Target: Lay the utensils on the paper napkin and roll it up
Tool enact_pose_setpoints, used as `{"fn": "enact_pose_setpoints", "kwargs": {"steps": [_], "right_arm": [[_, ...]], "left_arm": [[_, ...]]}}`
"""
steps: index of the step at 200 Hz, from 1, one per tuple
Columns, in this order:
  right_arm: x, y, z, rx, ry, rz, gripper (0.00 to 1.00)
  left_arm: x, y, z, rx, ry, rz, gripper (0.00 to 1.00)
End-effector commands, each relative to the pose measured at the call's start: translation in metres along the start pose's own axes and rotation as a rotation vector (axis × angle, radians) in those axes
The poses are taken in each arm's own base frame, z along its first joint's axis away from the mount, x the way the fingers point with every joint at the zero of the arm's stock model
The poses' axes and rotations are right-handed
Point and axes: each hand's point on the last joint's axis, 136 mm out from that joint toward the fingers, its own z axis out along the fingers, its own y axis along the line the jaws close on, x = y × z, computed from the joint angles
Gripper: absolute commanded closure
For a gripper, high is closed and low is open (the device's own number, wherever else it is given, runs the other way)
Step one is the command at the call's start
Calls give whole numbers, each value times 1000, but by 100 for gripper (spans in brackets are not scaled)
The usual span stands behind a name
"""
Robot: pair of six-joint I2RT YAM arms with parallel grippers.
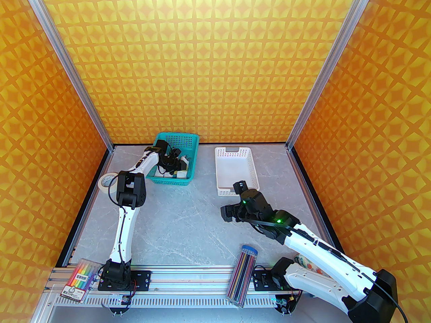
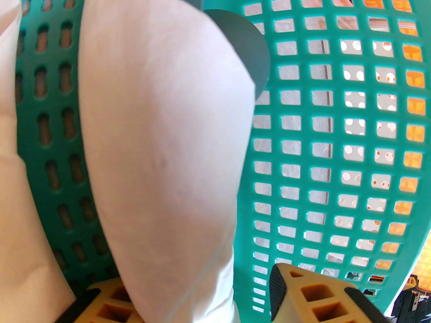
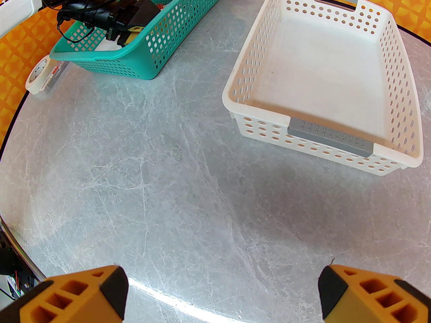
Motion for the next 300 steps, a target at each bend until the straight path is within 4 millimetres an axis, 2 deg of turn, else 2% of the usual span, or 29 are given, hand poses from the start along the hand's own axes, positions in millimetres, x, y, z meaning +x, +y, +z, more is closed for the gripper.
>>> {"fn": "enact_pose_setpoints", "kwargs": {"steps": [1, 50, 73, 127, 226, 261, 300], "right_arm": [[-12, -1, -5, 7, -36, 12, 1], [-11, -1, -6, 8, -35, 16, 1], [-11, -2, -7, 11, -37, 15, 2], [-12, -3, -8, 16, -45, 17, 2], [-19, -11, -17, 64, -67, 13, 1], [-23, -10, -21, 58, -78, 18, 1], [-27, -10, -24, 55, -85, 19, 1]], "left_arm": [[-12, -26, -33, 2, -52, 60, 49], [-15, -31, -41, -16, -66, 67, 46], [-16, -30, -45, -40, -71, 72, 41], [-15, -26, -53, -93, -73, 93, 39], [-8, -32, -89, -211, -87, 134, 35], [-10, -52, -116, -232, -152, 172, 35], [-9, -87, -154, -224, -253, 225, 35]]}}
